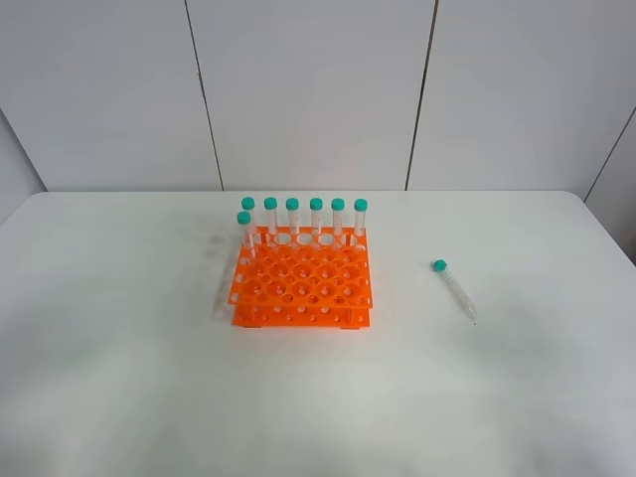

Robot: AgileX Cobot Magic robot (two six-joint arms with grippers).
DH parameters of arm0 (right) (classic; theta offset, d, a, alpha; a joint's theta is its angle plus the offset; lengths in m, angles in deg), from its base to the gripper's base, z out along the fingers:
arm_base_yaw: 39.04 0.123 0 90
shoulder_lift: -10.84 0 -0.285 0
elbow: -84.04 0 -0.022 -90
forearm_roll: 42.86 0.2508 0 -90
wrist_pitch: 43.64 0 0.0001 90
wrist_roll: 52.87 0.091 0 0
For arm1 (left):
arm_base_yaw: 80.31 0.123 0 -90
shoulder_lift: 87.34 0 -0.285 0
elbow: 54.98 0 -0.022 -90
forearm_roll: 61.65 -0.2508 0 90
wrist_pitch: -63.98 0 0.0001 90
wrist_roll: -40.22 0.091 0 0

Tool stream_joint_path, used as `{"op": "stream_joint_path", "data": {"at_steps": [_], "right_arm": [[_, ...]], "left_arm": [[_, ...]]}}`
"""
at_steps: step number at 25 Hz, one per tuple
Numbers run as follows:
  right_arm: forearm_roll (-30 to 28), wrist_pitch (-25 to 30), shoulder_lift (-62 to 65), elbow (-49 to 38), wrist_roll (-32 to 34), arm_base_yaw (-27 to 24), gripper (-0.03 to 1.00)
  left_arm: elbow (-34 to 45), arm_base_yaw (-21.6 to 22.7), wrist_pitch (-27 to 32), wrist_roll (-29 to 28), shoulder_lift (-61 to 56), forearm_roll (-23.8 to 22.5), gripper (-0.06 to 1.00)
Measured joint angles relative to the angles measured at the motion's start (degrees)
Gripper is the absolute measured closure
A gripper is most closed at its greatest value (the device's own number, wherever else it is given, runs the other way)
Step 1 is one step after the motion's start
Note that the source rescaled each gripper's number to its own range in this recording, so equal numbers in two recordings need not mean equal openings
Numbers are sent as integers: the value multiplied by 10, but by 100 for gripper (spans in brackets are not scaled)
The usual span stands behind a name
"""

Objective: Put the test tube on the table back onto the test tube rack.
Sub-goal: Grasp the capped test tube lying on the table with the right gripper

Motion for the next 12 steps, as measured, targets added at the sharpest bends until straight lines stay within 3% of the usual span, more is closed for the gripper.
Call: {"op": "stream_joint_path", "data": {"at_steps": [12], "right_arm": [[0,0,-3,0,0,0,-3]], "left_arm": [[0,0,0,0,0,0,-6]]}}
